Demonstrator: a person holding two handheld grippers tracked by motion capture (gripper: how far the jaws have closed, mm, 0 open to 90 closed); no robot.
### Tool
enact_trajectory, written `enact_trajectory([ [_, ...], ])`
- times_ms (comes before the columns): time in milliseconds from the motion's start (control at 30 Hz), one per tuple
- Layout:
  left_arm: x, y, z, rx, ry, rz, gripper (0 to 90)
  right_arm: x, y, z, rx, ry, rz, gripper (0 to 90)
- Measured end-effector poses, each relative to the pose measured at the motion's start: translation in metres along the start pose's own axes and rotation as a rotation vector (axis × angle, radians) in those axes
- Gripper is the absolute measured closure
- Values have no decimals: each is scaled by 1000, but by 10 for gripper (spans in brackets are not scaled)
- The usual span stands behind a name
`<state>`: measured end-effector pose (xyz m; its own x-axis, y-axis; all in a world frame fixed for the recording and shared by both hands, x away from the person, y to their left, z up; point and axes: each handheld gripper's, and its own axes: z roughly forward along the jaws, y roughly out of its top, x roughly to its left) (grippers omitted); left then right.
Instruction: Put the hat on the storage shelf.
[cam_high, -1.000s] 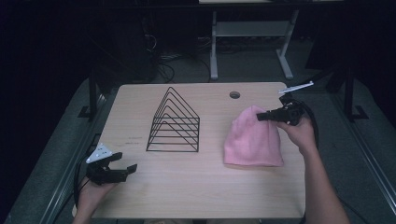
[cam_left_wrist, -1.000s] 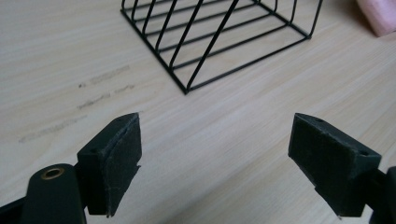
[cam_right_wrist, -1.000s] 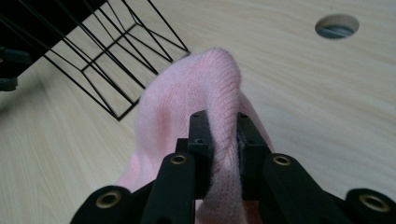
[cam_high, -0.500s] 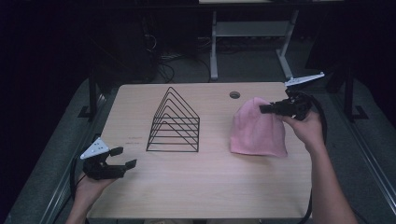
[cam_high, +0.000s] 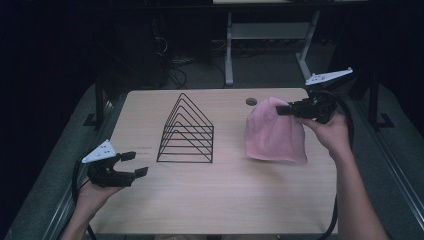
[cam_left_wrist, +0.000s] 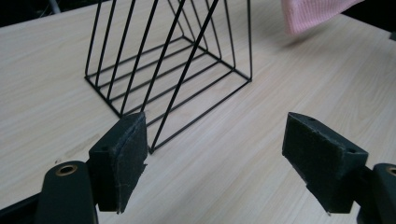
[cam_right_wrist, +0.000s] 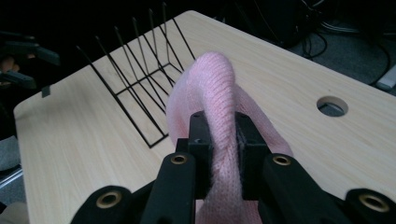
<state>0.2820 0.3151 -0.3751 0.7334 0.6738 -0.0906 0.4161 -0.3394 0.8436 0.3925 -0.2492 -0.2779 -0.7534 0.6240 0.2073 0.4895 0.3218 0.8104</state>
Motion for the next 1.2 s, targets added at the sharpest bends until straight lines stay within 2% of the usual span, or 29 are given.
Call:
enact_trajectory([
  [67,-1,6,-1,-3,-25,3,242,6,7,-3,-5,9,-15,796],
  [600,-4,29,-3,-6,-65,46,244,31,35,-11,-22,43,-84,796],
  [900,-6,45,-4,-21,-99,68,246,55,61,-7,-29,92,-149,796],
  [1200,-11,60,-3,-38,-133,77,246,85,93,2,-37,156,-228,796],
])
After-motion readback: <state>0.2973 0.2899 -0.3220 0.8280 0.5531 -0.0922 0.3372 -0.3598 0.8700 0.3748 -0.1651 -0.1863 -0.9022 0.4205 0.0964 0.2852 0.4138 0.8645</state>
